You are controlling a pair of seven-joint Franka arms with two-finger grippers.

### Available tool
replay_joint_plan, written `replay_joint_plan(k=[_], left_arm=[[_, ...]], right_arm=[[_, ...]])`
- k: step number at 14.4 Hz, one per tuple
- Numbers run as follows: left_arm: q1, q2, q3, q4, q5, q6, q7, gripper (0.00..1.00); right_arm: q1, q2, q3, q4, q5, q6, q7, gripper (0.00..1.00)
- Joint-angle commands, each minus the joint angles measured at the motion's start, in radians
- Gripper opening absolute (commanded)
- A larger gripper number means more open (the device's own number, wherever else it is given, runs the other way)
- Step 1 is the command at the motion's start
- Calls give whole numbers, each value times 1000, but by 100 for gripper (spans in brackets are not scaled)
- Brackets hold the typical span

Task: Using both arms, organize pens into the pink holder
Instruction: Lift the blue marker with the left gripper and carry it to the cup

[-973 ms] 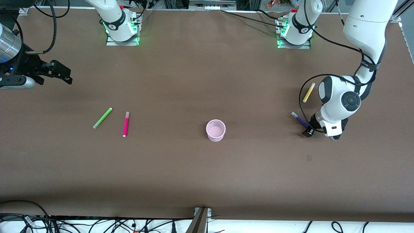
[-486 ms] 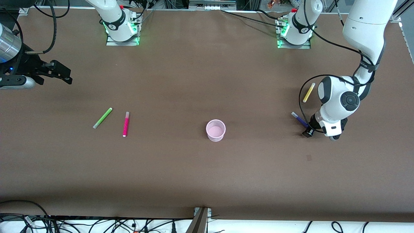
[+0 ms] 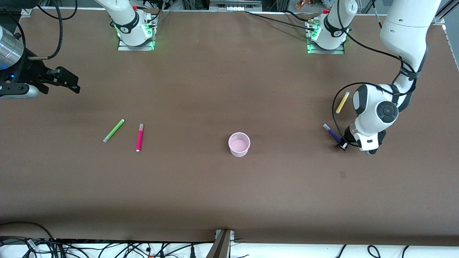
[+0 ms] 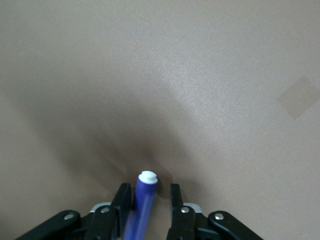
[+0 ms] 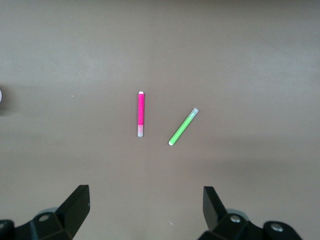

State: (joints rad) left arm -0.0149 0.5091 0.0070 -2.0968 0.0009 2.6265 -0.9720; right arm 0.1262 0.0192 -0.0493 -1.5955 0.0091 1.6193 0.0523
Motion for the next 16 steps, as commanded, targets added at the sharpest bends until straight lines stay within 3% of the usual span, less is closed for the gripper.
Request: replay_joint_plan(k=[1,2,5,10,13,16], left_arm=[[-2,-7,5,-8,24,-2,-1,11],[-3,-11,5,-8,24,-3,-1,2],[-7,-58,1,26,24,-57,-1,0],[-83,-139,-16,285,24,-308,-20,0],[-164,-133,-15,403,30,-322,-198,0],[-276,-124,-15,460,190,-322,-480,0]], right_arm=[[-5,-5,9,6,-14,-15,-6,100],[-5,-7,9,6,-14,-15,-8,100],[-5,-5,9,6,-15,-15,-8,100],[-5,-4,9,6,-15,-15,-8,100],[-5,-4,9,8,-15,-13,-8,100],[-5,-2,9,8,-15,-13,-8,100]])
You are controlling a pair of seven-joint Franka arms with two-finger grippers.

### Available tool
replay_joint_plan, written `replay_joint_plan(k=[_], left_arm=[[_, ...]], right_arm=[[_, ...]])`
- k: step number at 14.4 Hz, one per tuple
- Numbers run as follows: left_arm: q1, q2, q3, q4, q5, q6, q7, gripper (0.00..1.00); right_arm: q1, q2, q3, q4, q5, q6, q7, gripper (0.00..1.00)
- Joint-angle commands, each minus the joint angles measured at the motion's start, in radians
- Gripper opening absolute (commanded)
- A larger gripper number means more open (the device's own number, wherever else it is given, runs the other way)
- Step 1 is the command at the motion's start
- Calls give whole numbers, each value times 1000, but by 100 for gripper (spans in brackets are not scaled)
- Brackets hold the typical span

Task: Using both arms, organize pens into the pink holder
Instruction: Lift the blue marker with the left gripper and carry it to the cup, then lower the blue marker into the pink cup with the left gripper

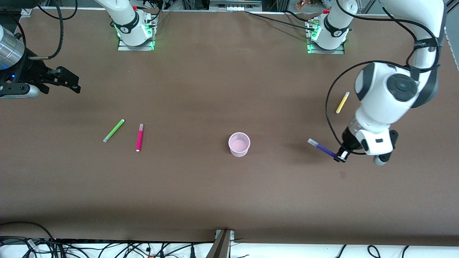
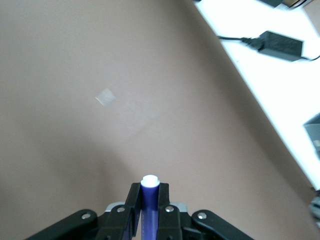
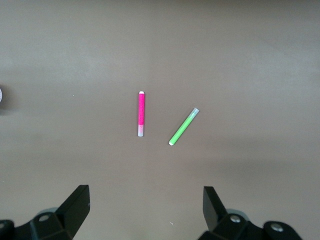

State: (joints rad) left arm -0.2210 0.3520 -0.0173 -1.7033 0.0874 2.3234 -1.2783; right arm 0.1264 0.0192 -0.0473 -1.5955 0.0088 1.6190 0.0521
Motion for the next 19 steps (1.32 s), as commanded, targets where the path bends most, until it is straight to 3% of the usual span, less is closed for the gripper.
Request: replay_joint_plan(k=[1,8,11,19], left_arm=[[-105,45,10,82,159,-21,-259,0],[-287,198,19,264,394,-67,-529,0],[-348,232,19,280,535,-117,-578,0],[-480,304,22,281,686,-203,-703,0]], right_arm=[[-5,-2,7,8,-15,-13,-8,100],[-4,-2,7,8,-15,-8,-6,100],[-4,-2,7,8,-15,-10,-6,100],[-5,2,4,8,-16,-8,-8,100]])
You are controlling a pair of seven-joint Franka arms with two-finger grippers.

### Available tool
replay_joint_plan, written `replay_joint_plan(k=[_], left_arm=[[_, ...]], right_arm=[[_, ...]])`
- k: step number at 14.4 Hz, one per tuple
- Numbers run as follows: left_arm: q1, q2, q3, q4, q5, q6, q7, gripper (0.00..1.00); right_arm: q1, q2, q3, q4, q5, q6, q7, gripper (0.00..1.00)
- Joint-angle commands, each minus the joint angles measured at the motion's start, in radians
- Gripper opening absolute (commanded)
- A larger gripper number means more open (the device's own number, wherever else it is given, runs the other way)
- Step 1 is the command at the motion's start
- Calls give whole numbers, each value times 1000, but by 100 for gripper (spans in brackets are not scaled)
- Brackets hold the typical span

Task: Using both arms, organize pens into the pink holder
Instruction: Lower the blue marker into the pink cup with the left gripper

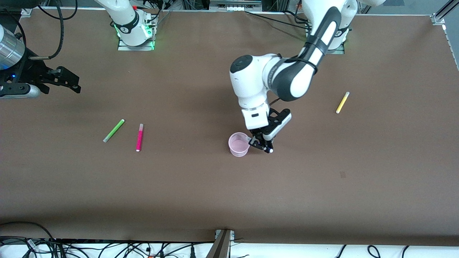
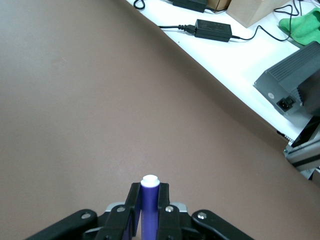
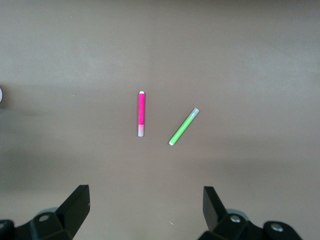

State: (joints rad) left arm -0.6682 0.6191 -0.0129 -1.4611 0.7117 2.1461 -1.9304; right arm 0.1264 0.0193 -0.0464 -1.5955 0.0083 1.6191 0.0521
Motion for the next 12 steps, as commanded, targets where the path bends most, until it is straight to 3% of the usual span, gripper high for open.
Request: replay_joint_plan(k=[1,7,12], left_arm=[[-42,45,18,39,81,-26,-62,0],[-77,126,31,134,91,-26,-65,0],[-154,156,113,139,91,-26,-101,0]], right_arm=[[-5,4,3,8,-16,-10,-8,100],[-5,31,3,15,-47,2,8,100],[1,77,6,45,-50,42,9,100]])
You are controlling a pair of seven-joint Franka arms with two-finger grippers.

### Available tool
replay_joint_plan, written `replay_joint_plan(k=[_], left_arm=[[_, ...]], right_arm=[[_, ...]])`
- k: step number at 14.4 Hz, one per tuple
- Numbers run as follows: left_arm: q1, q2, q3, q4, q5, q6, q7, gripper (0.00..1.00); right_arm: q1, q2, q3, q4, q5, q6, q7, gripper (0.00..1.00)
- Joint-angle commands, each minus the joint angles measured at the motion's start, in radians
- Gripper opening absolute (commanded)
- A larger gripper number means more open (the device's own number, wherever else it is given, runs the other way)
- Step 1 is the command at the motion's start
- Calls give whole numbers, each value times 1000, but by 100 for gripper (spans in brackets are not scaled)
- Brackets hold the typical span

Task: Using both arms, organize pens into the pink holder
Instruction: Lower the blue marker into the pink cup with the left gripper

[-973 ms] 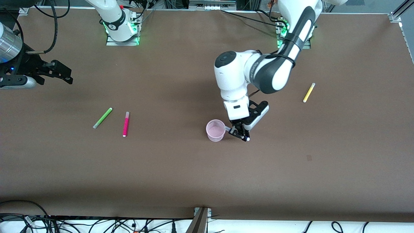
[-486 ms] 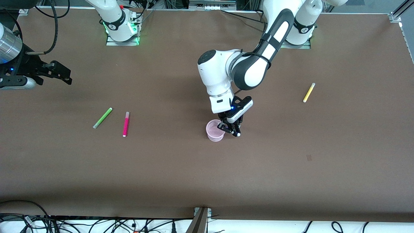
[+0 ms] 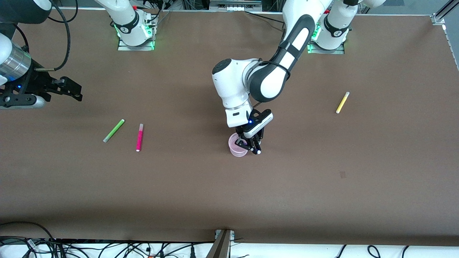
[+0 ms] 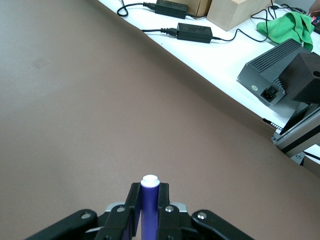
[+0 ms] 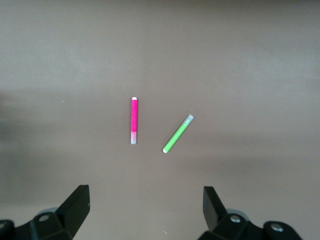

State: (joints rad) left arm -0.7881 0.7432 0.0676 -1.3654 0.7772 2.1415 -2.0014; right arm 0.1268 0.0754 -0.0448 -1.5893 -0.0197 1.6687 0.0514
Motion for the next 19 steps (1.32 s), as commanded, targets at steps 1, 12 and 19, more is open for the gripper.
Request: replay_joint_plan(k=[1,12,19], left_arm=[[-34,31,35,43,25,-22,-30,0],[-54,50,40,45,25,-22,-54,0],[-69,61,61,46,25,-22,-56,0]], right_arm=[[-4,30,3,37,-17,-7,11,100],[16,185,8,34,-20,8,-7,100],[14,299,6,-153,82,296,53,99]])
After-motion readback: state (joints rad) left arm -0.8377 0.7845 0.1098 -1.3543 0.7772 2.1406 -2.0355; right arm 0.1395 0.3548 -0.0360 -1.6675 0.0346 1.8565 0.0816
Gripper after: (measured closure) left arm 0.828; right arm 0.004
